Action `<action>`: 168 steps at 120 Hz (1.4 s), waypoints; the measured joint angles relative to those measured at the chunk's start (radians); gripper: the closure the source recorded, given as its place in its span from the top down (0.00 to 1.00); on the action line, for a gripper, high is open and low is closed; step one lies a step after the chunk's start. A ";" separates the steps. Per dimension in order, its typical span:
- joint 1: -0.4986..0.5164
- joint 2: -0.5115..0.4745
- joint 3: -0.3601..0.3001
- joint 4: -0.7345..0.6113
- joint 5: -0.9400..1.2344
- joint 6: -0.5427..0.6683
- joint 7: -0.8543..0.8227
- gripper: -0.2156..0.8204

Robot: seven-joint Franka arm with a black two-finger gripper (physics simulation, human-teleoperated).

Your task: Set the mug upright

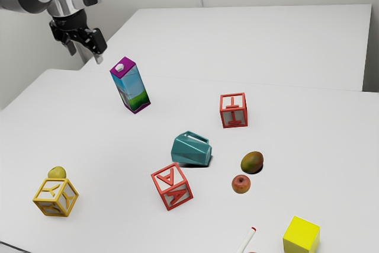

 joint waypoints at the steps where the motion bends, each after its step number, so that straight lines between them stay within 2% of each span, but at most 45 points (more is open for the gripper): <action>1: 0.000 0.000 0.000 0.000 0.000 0.001 0.000 0.79; 41: 0.002 0.006 0.001 -0.018 -0.011 0.050 0.015 0.79; 53: 0.010 0.025 0.001 -0.045 -0.107 0.063 0.018 0.79; 101: 0.131 0.191 0.006 -0.213 -0.589 0.089 0.028 0.79; 131: 0.108 0.332 0.007 -0.235 -0.759 0.093 0.033 0.79; 168: 0.107 0.446 0.009 -0.216 -0.905 0.126 0.039 0.79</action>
